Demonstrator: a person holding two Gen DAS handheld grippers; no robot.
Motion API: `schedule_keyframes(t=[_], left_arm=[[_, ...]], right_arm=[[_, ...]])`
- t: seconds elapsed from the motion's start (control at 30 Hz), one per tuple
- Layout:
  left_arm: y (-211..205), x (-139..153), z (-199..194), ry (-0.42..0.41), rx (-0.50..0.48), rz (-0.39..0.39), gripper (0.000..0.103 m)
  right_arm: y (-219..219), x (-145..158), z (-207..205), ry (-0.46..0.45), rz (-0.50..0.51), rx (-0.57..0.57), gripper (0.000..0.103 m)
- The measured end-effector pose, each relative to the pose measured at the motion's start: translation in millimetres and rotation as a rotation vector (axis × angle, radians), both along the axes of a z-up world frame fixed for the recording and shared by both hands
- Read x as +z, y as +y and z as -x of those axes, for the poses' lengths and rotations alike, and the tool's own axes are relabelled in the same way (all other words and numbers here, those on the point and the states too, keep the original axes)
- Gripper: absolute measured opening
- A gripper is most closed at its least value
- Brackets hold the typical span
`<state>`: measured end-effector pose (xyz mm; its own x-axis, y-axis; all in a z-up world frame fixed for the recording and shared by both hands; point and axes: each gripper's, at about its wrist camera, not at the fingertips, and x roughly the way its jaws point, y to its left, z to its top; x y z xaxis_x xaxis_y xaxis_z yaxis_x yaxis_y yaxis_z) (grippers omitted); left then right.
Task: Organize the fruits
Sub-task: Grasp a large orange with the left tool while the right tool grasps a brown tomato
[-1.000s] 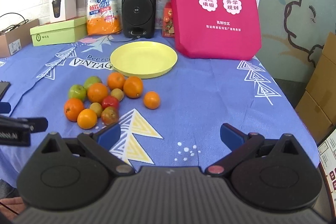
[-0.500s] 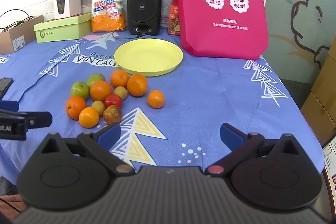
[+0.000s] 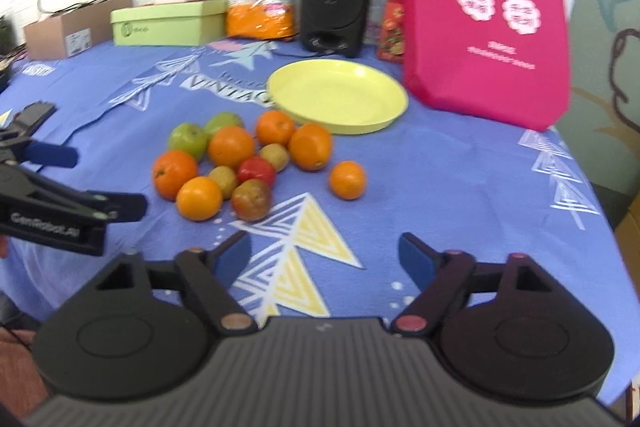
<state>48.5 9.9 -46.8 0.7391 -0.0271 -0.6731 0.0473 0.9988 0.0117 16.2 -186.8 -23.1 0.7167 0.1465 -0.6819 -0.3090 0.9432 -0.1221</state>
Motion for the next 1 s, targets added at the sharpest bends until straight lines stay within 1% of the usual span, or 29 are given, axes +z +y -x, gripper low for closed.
schedule_keyframes(t=[0.07, 0.1, 0.13, 0.17, 0.23, 0.4, 0.5, 0.53, 0.6, 0.67, 0.77, 0.9, 0.97, 1.0], left_arm=[[-2.7, -4.1, -4.9, 0.005, -0.015, -0.009, 0.084], [-3.3, -6.5, -7.6, 0.011, -0.020, -0.008, 0.081], [-3.7, -8.8, -10.3, 0.017, -0.026, -0.002, 0.075], [-3.6, -11.3, -13.9, 0.027, -0.033, 0.007, 0.073], [-4.4, -16.4, -20.2, 0.042, -0.038, 0.014, 0.073], [-4.1, -20.6, -30.1, 0.035, -0.039, 0.016, 0.073], [-2.0, -22.0, -36.5, 0.040, -0.048, 0.039, 0.072], [-2.0, -22.5, -38.4, 0.040, -0.053, 0.046, 0.070], [-2.8, -22.8, -41.9, 0.037, -0.071, 0.065, 0.062], [-4.1, -22.6, -45.3, 0.033, -0.088, 0.080, 0.050], [-4.2, -23.4, -49.0, 0.031, -0.095, 0.090, 0.045], [-0.7, -24.6, -50.2, 0.029, -0.098, 0.116, 0.043], [-0.2, -24.5, -50.6, 0.031, -0.097, 0.121, 0.042], [-0.5, -24.2, -50.5, 0.032, -0.098, 0.121, 0.041]], right_arm=[[5.0, -4.8, -3.8, 0.012, 0.005, 0.034, 0.060], [7.5, -7.0, -6.3, 0.020, 0.010, 0.045, 0.055], [10.0, -9.1, -8.7, 0.022, 0.014, 0.053, 0.055], [11.9, -10.8, -11.1, 0.024, 0.016, 0.060, 0.054], [15.4, -13.5, -16.2, 0.031, 0.015, 0.075, 0.054], [23.3, -19.1, -26.9, 0.039, 0.022, 0.112, 0.053], [25.3, -22.5, -33.5, 0.046, 0.017, 0.119, 0.052], [25.8, -23.1, -35.4, 0.048, 0.013, 0.120, 0.052], [26.7, -24.0, -38.6, 0.052, 0.004, 0.128, 0.052], [28.4, -24.7, -41.5, 0.054, 0.001, 0.132, 0.052], [30.6, -25.6, -46.3, 0.059, -0.003, 0.139, 0.049], [33.7, -26.7, -48.3, 0.058, 0.005, 0.149, 0.045], [35.4, -26.8, -49.1, 0.061, 0.001, 0.158, 0.042], [36.2, -26.9, -49.3, 0.061, -0.001, 0.166, 0.038]])
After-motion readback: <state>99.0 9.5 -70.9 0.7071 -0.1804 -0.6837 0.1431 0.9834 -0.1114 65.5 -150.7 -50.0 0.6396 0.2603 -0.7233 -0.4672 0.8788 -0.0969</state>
